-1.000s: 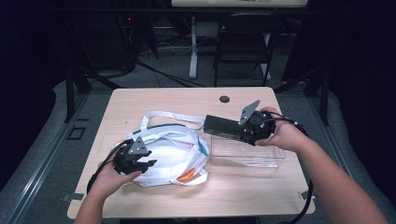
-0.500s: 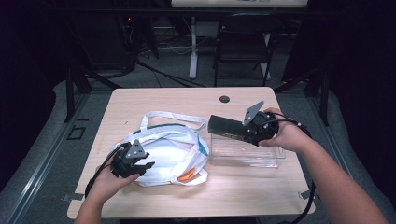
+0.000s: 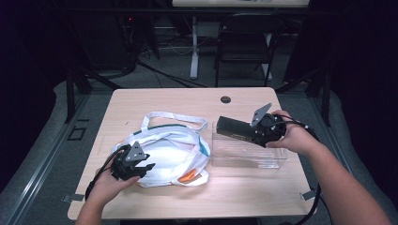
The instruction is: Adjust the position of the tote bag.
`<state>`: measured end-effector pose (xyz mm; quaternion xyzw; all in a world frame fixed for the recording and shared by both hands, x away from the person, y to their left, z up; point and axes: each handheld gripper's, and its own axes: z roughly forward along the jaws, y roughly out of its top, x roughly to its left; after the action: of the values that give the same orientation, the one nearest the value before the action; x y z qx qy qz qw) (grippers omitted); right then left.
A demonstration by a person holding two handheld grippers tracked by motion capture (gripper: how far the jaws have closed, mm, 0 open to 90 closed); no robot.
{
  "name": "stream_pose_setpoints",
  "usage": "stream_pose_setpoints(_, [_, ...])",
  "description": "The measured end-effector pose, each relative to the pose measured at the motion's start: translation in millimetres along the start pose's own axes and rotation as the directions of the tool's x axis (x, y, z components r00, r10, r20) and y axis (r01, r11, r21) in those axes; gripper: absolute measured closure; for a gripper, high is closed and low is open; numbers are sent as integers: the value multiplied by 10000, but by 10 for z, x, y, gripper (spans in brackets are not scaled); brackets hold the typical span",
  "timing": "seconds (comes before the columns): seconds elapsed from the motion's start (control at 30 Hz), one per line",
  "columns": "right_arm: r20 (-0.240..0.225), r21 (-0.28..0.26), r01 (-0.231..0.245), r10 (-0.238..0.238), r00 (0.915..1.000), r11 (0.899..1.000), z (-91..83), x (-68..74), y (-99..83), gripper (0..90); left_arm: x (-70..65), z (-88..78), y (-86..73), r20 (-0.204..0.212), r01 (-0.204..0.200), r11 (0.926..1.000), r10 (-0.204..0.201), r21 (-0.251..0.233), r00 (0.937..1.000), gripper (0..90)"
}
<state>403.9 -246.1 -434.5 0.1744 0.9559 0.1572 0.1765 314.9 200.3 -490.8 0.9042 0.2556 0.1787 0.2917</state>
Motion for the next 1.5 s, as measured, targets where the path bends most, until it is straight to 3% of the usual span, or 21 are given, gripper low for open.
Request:
stream_pose_setpoints(0.5, [-77, 390, 133, -130, 9999, 9991, 176, 35, -29, 427, 25, -10, -32, -104, 94, 9998, -96, -155, 9999, 595])
stream_pose_setpoints(1.0, [-160, 856, 182, -169, 9997, 9962, 413, 15, -4, 427, 4, -6, -24, -283, -93, 10000, 94, 10, 9996, 595])
stream_pose_setpoints(1.5, [-294, 1060, -209, 241, 9993, 9942, 664, -45, -40, 426, 24, -20, -48, -399, -17, 10000, 16, -25, 9992, 596])
